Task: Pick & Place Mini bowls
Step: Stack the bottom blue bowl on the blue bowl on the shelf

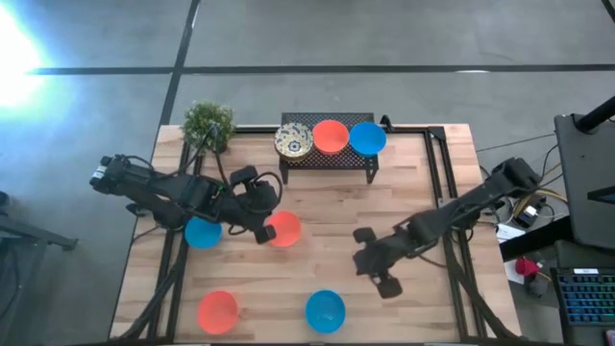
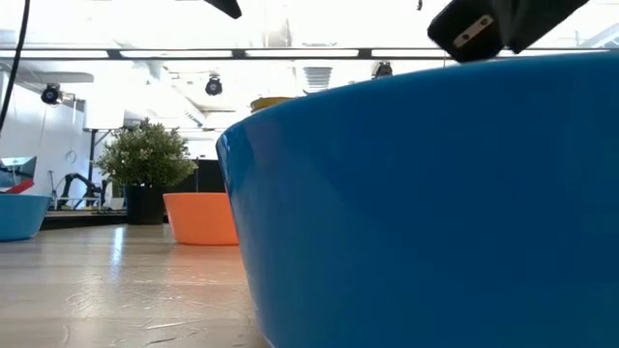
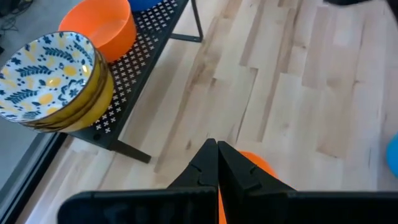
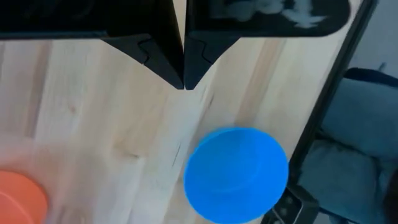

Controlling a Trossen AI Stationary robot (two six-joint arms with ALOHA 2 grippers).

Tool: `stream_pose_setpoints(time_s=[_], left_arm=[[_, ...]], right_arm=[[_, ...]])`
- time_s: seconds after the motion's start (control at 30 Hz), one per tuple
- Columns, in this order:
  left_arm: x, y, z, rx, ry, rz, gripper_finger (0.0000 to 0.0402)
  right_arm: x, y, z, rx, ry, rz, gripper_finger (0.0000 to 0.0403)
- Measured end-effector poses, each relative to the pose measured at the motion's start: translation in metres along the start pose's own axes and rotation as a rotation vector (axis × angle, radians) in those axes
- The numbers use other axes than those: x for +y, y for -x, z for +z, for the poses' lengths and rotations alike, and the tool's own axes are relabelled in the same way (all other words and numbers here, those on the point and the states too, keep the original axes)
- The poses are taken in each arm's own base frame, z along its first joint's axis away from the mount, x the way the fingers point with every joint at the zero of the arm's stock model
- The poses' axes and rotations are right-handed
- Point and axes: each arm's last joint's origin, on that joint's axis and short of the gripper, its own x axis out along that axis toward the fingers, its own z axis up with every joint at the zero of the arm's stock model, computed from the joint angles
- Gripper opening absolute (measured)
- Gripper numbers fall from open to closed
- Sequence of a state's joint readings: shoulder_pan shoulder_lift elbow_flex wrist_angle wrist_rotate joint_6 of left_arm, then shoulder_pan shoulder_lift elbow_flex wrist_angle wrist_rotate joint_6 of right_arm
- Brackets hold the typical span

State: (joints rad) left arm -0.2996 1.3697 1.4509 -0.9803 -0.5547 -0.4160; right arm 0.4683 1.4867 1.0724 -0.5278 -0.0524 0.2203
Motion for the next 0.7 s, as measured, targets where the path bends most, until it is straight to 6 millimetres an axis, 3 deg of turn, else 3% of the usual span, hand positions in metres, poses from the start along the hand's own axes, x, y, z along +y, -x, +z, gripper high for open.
stream_pose_setpoints(time_s=[0.37, 0.7], left_arm=[[-0.003, 0.002, -0.001, 0.006, -0.038, -0.030, 0.0000], [-0.005, 0.003, -0.002, 0.009, -0.102, -0.034, 0.0000]], right_arm=[[0.005, -0.024, 0.029, 0.035, -0.041, 0.003, 0.0013], [0.010, -0.046, 0.057, 0.034, -0.110, 0.005, 0.0109]])
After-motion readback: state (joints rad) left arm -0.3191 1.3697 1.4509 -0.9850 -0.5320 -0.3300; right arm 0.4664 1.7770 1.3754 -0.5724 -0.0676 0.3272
